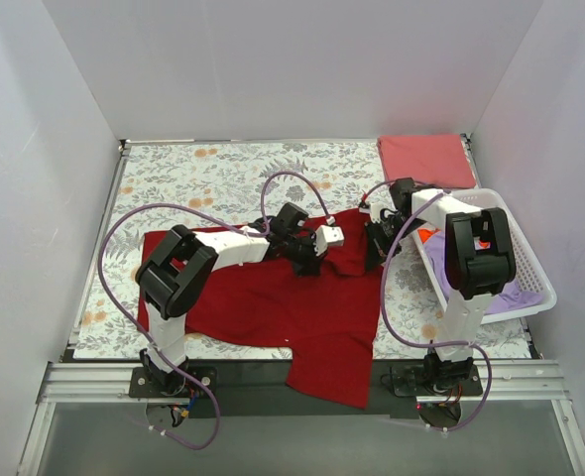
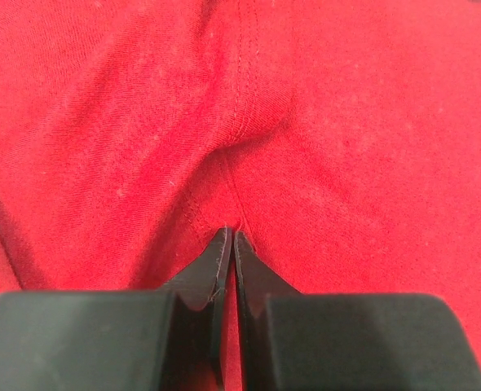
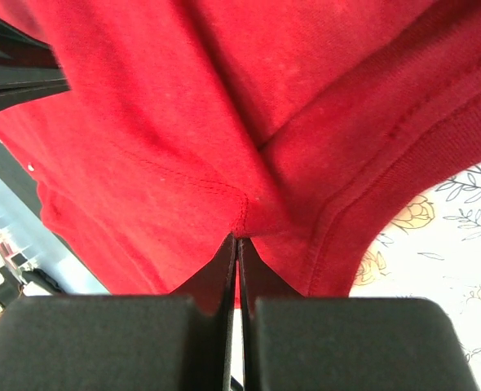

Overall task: Fold and stack the t-shirts
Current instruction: Fold the tshirt

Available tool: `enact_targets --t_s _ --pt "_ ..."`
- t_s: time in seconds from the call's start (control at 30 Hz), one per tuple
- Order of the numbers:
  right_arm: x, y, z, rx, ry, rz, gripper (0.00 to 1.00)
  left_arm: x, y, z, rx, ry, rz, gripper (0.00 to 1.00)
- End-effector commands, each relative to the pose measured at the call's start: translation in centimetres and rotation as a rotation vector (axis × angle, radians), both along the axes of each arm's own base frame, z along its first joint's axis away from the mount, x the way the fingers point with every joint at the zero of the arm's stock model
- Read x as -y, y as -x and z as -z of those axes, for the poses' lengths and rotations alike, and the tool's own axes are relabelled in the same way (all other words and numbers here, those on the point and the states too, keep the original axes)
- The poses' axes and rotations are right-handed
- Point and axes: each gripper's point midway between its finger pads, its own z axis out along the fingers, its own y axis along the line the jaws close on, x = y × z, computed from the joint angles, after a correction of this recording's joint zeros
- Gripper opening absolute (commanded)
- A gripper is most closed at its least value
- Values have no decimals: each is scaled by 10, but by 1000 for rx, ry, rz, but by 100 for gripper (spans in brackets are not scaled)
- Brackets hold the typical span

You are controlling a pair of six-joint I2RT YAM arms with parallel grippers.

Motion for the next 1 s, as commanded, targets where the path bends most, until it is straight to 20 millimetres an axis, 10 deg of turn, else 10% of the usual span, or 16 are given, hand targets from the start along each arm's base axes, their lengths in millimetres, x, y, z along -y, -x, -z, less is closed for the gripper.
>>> enact_targets --t_s 0.0,0.27,0.97 --pt "-7 0 -24 52 -58 -21 1 4 -5 -39 93 60 9 0" --pt "0 9 -41 96 -37 -52 1 -2 4 -83 132 101 29 0" --pt "-7 67 -48 21 -85 -221 1 -22 30 -81 91 70 75 0"
